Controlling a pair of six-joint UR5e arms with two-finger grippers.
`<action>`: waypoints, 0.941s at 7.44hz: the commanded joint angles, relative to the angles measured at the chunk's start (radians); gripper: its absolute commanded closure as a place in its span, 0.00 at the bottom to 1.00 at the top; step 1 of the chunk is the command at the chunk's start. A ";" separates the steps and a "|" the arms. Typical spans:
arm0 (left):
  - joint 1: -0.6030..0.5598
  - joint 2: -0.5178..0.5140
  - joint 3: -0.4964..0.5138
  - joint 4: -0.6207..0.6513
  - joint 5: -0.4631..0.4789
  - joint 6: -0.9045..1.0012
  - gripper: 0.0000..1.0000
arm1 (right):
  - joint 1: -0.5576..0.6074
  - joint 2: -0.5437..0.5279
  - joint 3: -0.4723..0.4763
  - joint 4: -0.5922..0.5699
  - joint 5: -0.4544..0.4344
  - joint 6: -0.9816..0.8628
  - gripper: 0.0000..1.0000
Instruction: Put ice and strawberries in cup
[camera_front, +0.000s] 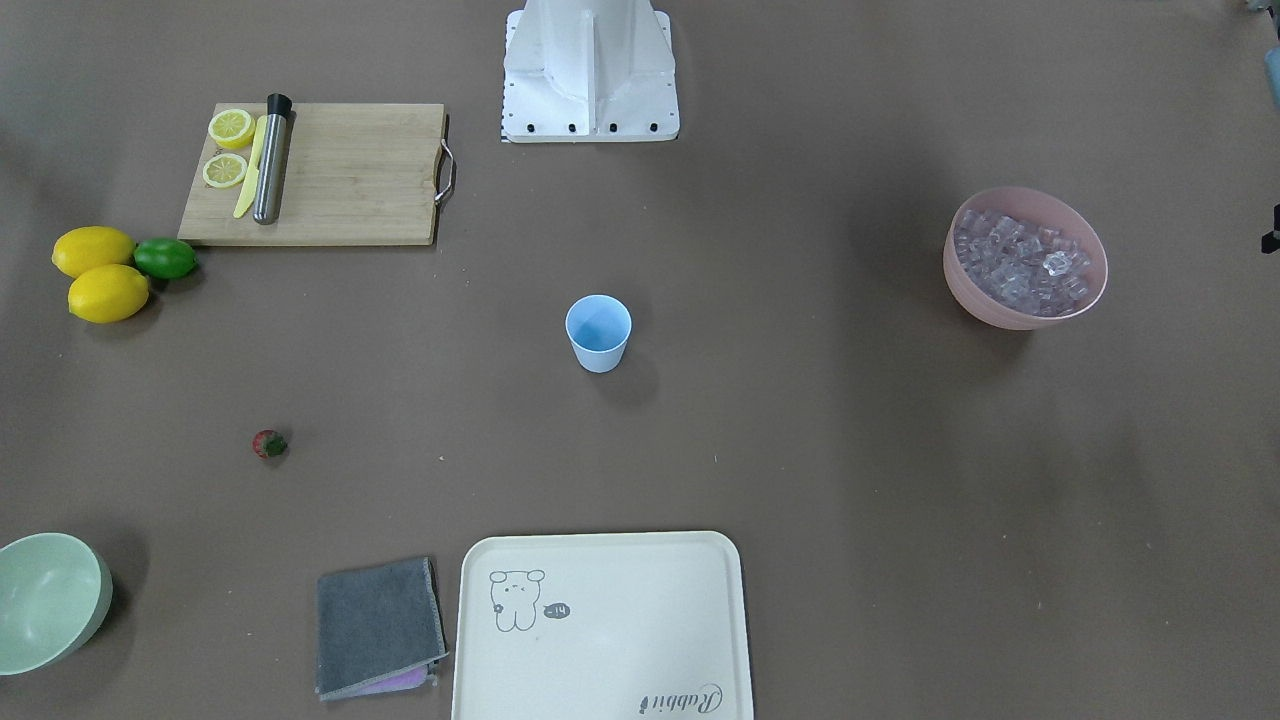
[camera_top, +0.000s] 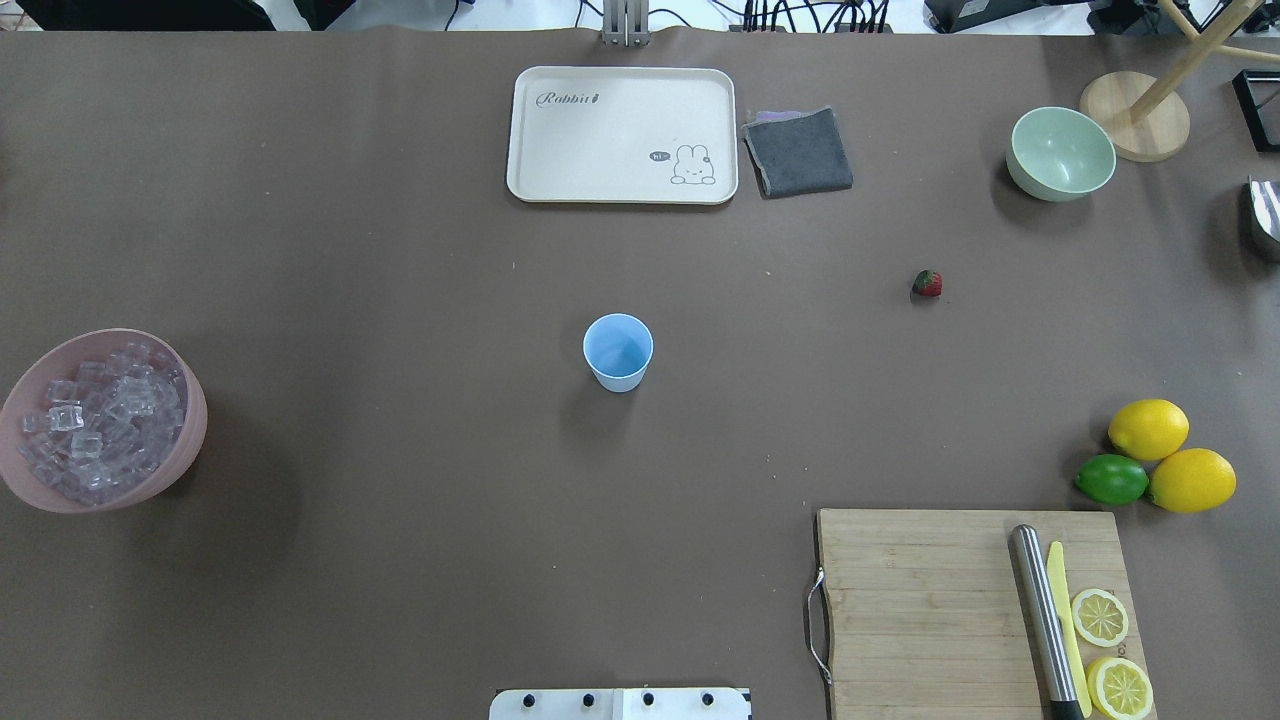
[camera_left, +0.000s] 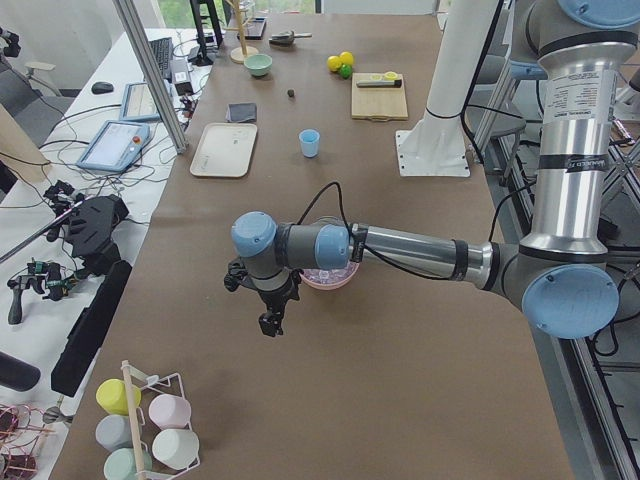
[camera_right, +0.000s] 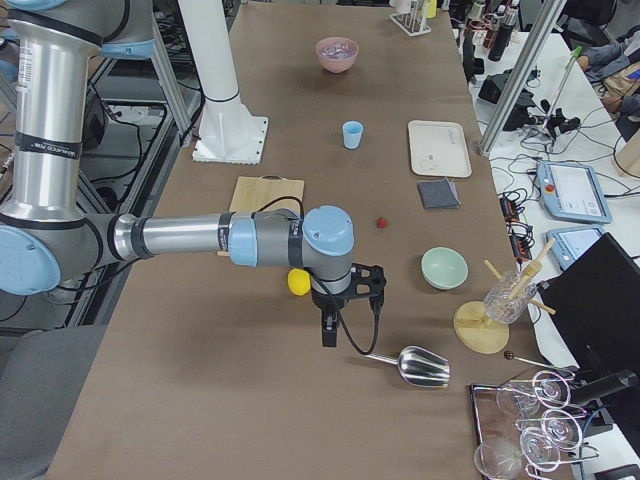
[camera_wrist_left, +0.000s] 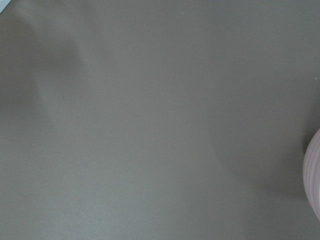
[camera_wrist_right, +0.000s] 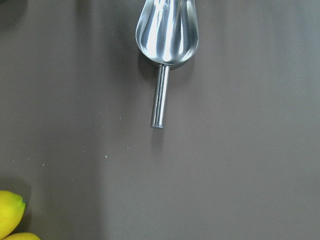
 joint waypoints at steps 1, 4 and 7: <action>0.001 -0.008 -0.002 0.000 -0.001 -0.003 0.02 | 0.001 0.014 0.009 0.000 0.014 0.021 0.00; -0.002 -0.057 0.002 -0.082 -0.002 -0.004 0.02 | -0.001 0.017 -0.002 0.002 0.017 0.015 0.00; 0.002 -0.060 0.005 -0.337 -0.044 -0.059 0.02 | -0.005 0.023 0.000 0.002 0.031 0.015 0.00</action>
